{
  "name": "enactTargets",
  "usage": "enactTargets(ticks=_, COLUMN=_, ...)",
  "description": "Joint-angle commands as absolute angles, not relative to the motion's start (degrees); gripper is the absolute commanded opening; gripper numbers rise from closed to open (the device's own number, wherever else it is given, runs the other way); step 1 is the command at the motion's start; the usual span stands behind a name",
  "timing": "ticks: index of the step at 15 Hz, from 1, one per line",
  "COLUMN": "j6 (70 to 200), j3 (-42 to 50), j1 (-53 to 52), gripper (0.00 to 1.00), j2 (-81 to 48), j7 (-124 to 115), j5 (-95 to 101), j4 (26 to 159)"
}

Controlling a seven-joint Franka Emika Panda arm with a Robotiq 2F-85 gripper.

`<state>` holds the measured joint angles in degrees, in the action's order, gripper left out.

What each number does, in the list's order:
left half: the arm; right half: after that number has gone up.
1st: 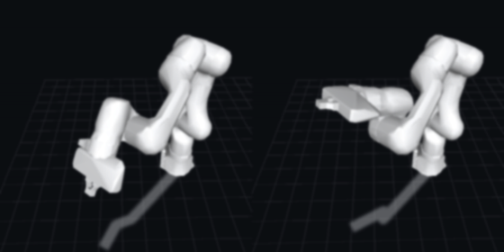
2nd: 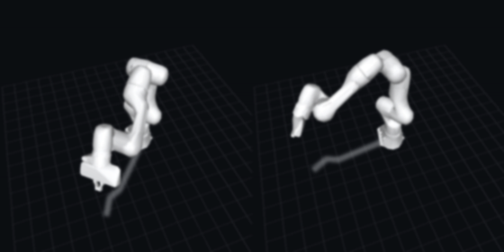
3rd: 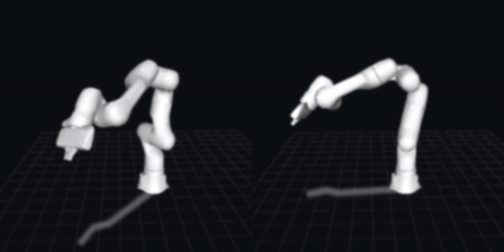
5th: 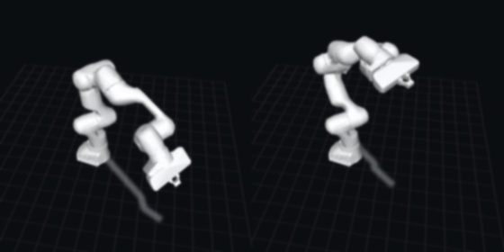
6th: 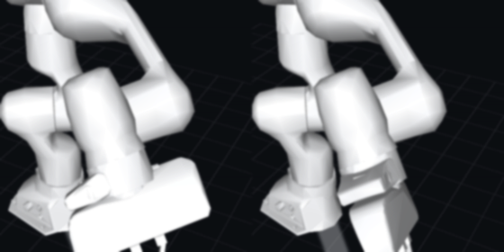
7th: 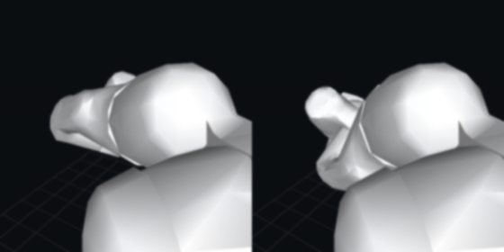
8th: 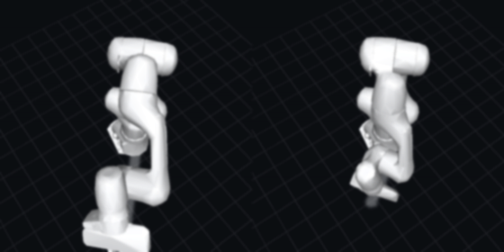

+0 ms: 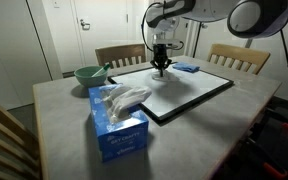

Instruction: Pick up the wipe and rub the white board

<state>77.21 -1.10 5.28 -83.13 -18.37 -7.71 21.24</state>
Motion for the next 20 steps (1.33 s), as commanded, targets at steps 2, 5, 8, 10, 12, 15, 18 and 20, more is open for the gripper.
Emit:
enactTargets(ticks=2, j6=71.6, j3=-1.0, j1=6.6, gripper=0.0, j2=-80.1, j7=-18.0, j5=-7.1, j4=22.7)
enactTargets(ticks=5, j6=68.7, j3=-0.5, j1=7.1, gripper=0.0, j2=-78.0, j7=-18.1, j5=-6.6, j4=22.3)
enactTargets(ticks=8, j6=65.7, j3=0.7, j1=7.5, gripper=0.0, j2=-75.6, j7=-19.5, j5=-5.8, j4=20.9)
enactTargets(ticks=10, j6=63.3, j3=1.5, j1=8.2, gripper=0.0, j2=-74.0, j7=-20.5, j5=-5.6, j4=20.6)
enactTargets(ticks=12, j6=60.6, j3=2.3, j1=9.5, gripper=0.0, j2=-72.6, j7=-22.4, j5=-5.7, j4=20.4)
enactTargets(ticks=15, j6=56.8, j3=3.7, j1=12.2, gripper=0.0, j2=-70.8, j7=-27.1, j5=-5.9, j4=20.4)
enactTargets(ticks=18, j6=54.3, j3=5.3, j1=15.3, gripper=0.0, j2=-69.4, j7=-32.9, j5=-6.2, j4=20.4)
enactTargets(ticks=20, j6=52.9, j3=5.8, j1=17.3, gripper=0.0, j2=-68.5, j7=-36.2, j5=-6.5, j4=20.3)
